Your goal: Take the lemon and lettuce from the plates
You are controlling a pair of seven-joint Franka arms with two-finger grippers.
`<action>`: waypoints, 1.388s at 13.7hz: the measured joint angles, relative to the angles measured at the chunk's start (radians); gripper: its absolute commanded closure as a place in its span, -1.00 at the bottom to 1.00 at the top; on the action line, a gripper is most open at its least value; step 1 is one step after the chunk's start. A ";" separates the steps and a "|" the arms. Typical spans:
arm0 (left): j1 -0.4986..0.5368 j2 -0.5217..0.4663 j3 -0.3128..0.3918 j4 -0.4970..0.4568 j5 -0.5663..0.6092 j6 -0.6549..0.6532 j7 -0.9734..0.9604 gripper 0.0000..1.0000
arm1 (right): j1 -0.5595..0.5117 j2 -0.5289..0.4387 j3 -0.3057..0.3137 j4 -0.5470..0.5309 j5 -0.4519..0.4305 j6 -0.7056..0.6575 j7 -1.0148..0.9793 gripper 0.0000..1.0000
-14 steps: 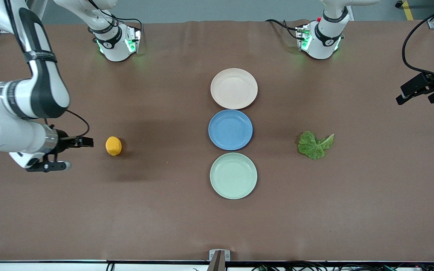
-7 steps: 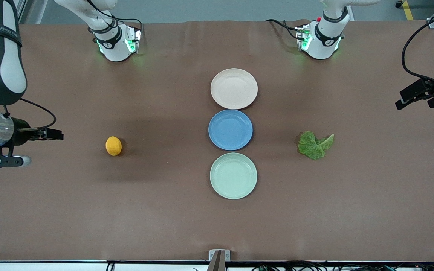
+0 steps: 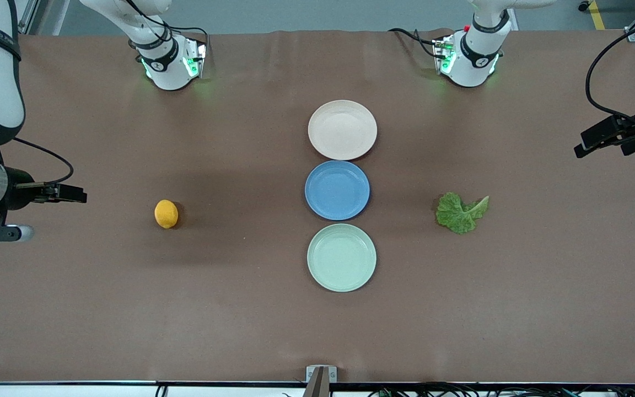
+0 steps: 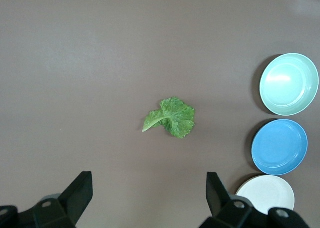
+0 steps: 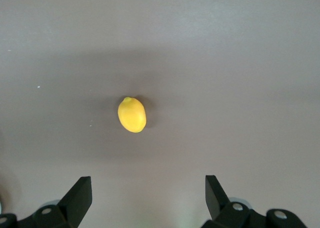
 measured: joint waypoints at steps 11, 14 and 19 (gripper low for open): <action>0.002 0.000 0.003 0.010 0.002 -0.112 0.014 -1.00 | 0.102 -0.224 -0.107 -0.194 0.009 0.045 -0.039 -1.00; 0.002 0.000 0.003 0.011 0.047 -0.111 0.037 -1.00 | 0.109 -0.288 -0.109 -0.245 0.009 0.045 -0.040 -1.00; 0.002 0.000 0.000 0.017 0.054 -0.093 0.040 -1.00 | 0.110 -0.381 -0.112 -0.303 0.009 0.044 -0.052 -1.00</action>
